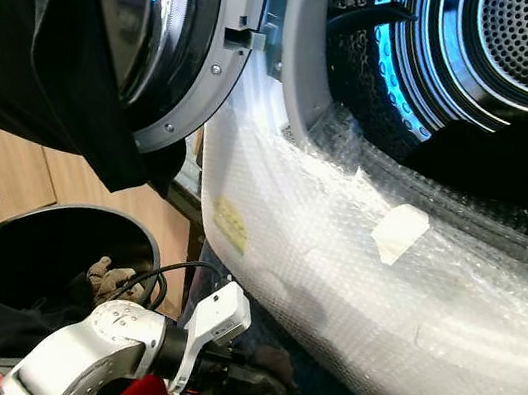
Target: Clothes washing
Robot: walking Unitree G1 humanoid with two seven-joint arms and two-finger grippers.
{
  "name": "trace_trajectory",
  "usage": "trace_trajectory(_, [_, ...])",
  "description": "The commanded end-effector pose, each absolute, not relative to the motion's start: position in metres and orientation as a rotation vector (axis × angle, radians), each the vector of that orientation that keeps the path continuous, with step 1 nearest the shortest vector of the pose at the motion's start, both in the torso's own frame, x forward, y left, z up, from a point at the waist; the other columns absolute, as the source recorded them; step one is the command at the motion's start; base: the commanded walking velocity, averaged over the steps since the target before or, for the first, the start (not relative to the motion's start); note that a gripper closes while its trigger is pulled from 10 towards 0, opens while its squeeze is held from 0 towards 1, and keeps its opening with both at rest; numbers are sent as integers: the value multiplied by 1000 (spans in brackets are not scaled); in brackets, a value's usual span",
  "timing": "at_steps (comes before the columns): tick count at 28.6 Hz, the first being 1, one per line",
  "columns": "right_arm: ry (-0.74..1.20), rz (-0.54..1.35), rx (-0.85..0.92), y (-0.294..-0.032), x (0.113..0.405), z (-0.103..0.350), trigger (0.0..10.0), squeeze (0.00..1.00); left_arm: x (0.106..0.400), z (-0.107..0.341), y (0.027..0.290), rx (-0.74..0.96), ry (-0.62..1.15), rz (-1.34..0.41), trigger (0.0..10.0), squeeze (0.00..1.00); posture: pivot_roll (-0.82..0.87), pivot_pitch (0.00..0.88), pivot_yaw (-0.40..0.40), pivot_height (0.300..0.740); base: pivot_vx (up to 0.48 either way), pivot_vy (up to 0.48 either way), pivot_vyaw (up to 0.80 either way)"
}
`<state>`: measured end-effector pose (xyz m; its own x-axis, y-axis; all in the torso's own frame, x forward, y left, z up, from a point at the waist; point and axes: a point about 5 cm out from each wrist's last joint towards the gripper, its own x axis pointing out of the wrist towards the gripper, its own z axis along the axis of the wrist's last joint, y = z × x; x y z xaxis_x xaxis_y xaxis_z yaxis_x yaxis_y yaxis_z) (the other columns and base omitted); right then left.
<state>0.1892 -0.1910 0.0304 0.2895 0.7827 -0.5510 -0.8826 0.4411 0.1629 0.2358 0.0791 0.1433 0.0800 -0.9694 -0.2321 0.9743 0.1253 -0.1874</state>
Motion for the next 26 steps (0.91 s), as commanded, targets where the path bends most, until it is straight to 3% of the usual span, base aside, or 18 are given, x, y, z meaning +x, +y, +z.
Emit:
trace_trajectory(1, [631,1137,-179,-187,186,35,10000,1000,237,150,74,28,293,-1472,0,0,19,0,-81,740,0,0,0])
trace_trajectory(13, [541,1105,-98,-136,209,43,10000,1000,247,164,47,25,189,-1514,0,0,16,0,-99,740,0,0,0])
trace_trajectory(22, [551,1099,-101,-120,211,38,10000,1000,253,180,28,52,101,-1547,0,0,22,0,-112,740,0,0,0])
trace_trajectory(23, [552,1101,-107,-119,211,38,10000,557,253,181,28,52,99,-1548,0,0,22,0,-112,740,0,0,0])
trace_trajectory(24, [578,1036,-159,-121,218,29,10000,0,256,190,20,66,50,-1555,0,0,26,0,-115,740,0,0,0])
trace_trajectory(26, [592,995,-164,-119,222,23,10000,0,256,198,15,80,14,-1577,0,0,27,0,-114,740,0,0,0])
